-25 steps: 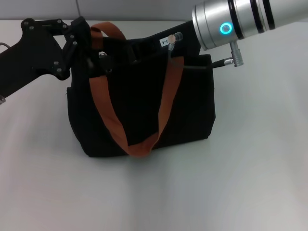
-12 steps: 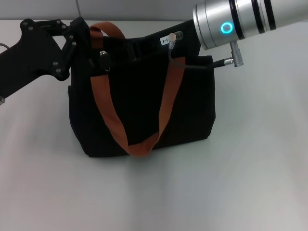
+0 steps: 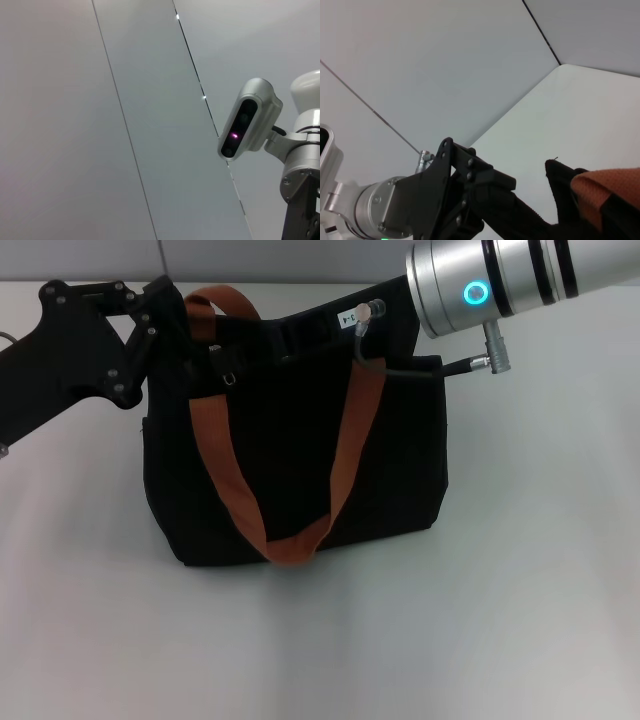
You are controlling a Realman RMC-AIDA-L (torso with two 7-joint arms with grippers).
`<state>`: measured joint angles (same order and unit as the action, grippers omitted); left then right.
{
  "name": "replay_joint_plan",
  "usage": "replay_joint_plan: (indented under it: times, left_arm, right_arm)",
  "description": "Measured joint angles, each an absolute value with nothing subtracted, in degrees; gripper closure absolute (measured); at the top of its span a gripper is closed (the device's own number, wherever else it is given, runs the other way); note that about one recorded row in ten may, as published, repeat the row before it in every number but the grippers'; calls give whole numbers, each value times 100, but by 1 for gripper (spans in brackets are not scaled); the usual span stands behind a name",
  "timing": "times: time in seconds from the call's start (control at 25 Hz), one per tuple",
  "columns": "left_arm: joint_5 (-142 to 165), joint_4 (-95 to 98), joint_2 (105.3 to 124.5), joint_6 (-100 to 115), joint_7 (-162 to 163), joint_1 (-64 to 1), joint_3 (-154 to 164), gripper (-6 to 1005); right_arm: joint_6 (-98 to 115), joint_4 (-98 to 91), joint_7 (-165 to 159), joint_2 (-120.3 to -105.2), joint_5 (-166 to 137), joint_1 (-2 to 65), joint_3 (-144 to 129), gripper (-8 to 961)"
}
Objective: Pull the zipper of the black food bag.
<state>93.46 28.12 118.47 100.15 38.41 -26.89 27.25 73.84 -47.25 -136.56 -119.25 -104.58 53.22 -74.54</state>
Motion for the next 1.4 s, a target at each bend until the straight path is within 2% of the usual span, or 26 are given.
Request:
replay_joint_plan:
  times: [0.92, 1.4]
  left_arm:
    - [9309, 2760, 11843, 10064, 3850, -2699, 2728, 932]
    - [9231, 2760, 11831, 10055, 3850, -2660, 2724, 930]
  right_arm:
    - [7407, -4791, -13679, -11962, -10412, 5400, -7649, 751]
    - [7414, -4761, -13658, -11933, -10354, 5347, -7596, 750]
